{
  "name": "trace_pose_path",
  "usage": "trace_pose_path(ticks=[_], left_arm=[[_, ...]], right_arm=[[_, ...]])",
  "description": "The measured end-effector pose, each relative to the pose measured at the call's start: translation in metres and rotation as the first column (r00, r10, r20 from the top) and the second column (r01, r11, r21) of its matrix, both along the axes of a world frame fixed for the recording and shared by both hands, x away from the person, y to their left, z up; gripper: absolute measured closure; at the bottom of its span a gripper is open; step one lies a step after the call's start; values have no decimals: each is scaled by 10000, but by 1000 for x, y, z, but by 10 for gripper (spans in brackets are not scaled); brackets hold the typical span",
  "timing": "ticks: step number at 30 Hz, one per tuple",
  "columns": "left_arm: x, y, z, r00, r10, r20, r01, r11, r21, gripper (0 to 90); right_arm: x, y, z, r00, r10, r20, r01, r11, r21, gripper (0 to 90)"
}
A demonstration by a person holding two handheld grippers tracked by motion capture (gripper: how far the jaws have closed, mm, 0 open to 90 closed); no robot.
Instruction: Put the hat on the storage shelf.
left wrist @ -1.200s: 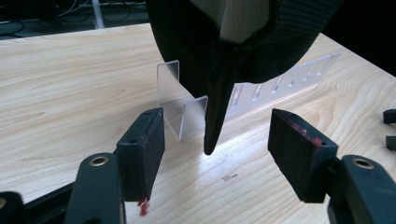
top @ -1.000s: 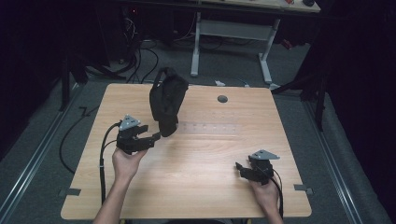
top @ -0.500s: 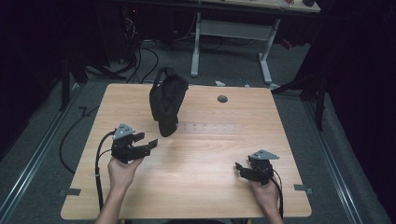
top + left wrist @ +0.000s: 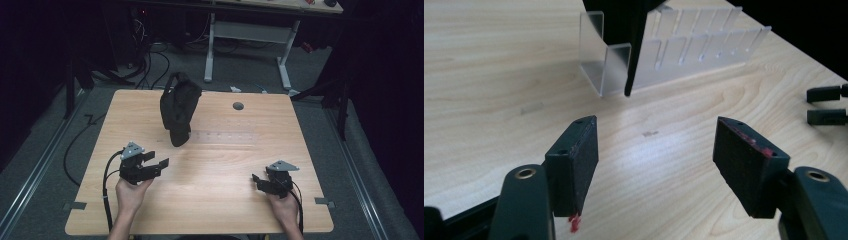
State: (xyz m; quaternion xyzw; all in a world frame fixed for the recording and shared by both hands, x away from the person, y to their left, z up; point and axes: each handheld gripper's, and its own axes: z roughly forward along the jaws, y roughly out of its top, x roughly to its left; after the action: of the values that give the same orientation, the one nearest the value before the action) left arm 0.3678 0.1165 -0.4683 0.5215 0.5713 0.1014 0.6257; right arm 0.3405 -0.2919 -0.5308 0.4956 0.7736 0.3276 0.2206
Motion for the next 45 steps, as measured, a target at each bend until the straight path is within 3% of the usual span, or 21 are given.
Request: trace_pose_path(ticks=[10, 17, 23, 28, 32, 33, 34, 36, 38, 45], left_arm=[[-7, -4, -17, 9995, -27, -317, 34, 9998, 203, 348], [-11, -4, -27, 9991, 11, -429, -7, 10000, 89, 347], [-13, -7, -39, 9990, 118, -422, -95, 9985, 540, 342], [-14, -12, -54, 9990, 182, -397, -128, 9912, 1318, 343], [-14, -15, -63, 9989, 272, -381, -204, 9854, 1690, 334], [-14, -16, -66, 9988, 323, -365, -251, 9826, 1839, 334], [-14, -19, -73, 9985, 398, -382, -303, 9743, 2233, 325], [-16, -20, -76, 9988, 443, -196, -386, 9719, 2324, 319], [-17, -23, -78, 9988, 482, -50, -451, 9634, 2643, 318], [-17, -23, -78, 9987, 497, -89, -456, 9640, 2621, 308]], right_arm=[[0, 0, 0, 10000, 10, 7, -10, 10000, -7, 353], [0, 0, 0, 10000, -4, -3, 4, 10000, 1, 353], [0, 0, 0, 10000, 0, -4, 0, 10000, -2, 352], [0, 0, 0, 10000, 17, -3, -17, 10000, 0, 352], [0, 0, 0, 10000, 20, -5, -20, 10000, 0, 352], [0, 0, 0, 10000, 20, -5, -20, 10000, 0, 352], [0, 0, 0, 10000, 21, -4, -21, 10000, 0, 352], [0, 0, 0, 10000, 36, 7, -36, 10000, -13, 352], [0, 0, 0, 10000, 8, -12, -8, 10000, -6, 352], [0, 1, 0, 10000, 54, 3, -54, 10000, 0, 352]])
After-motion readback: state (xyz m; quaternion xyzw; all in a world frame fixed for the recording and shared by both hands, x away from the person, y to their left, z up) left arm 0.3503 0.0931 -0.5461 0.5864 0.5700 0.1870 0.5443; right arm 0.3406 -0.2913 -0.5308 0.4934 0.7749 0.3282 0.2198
